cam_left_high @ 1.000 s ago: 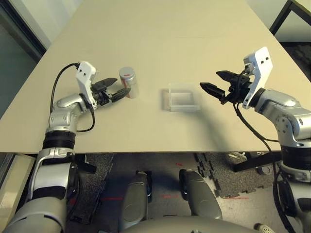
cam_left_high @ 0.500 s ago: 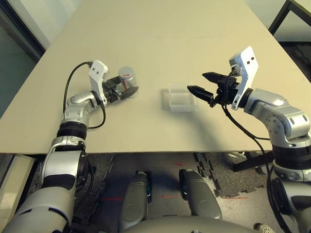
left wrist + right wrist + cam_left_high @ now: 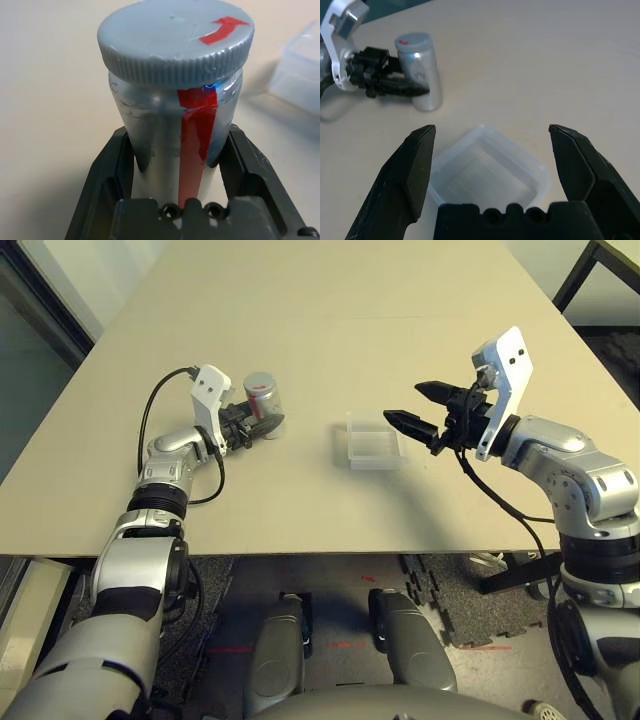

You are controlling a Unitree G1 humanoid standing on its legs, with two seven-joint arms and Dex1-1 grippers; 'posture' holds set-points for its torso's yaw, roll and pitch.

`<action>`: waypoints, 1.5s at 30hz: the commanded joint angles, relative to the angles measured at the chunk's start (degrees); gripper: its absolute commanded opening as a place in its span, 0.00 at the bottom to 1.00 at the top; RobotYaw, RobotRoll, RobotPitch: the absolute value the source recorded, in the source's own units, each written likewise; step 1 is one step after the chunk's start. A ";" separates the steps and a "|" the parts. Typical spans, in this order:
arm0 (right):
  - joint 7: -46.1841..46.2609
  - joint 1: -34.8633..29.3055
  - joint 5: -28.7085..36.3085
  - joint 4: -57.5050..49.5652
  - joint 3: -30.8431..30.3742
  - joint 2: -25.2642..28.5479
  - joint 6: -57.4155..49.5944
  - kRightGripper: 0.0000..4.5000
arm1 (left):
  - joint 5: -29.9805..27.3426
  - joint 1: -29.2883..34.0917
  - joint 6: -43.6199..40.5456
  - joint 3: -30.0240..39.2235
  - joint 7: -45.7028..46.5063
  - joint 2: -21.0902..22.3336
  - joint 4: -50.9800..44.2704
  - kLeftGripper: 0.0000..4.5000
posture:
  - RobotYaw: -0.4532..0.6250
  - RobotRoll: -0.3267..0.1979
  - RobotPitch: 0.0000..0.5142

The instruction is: Pour the medicine from the bottle into the box.

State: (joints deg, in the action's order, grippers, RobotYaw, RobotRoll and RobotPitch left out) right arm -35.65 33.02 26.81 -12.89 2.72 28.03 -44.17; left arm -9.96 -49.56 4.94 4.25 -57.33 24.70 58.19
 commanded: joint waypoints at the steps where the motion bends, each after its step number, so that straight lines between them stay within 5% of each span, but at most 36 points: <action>1: -0.32 2.10 -0.02 0.09 -1.51 -0.43 0.20 1.00 | -0.86 -2.26 -2.11 -0.91 -3.95 -0.82 -4.43 0.58 | 0.26 0.62 0.27; 15: 0.61 11.57 -1.95 2.50 -7.38 -5.83 -0.19 1.00 | -1.93 -5.41 -9.23 -5.07 -13.12 -4.35 -15.14 0.58 | 0.26 0.62 0.26; 39: 2.53 13.75 -7.32 5.38 -8.81 -10.11 3.89 1.00 | -1.22 -3.89 -9.52 -7.88 -12.91 -7.76 -17.97 0.58 | 0.24 0.62 0.27; 42: 2.90 13.90 -7.18 5.29 -8.56 -10.43 4.06 0.87 | -1.11 -3.70 -9.33 -8.07 -12.75 -7.61 -17.45 0.58 | 0.24 0.62 0.27; 45: 2.91 13.65 -7.15 5.11 -8.73 -10.26 3.92 0.63 | -1.17 -3.60 -9.30 -8.13 -12.66 -7.52 -17.43 0.58 | 0.24 0.62 0.27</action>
State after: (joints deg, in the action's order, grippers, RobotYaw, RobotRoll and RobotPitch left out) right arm -32.78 46.30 20.02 -8.17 -6.07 17.78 -40.60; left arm -11.44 -53.43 -4.31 -3.37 -69.85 16.89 41.20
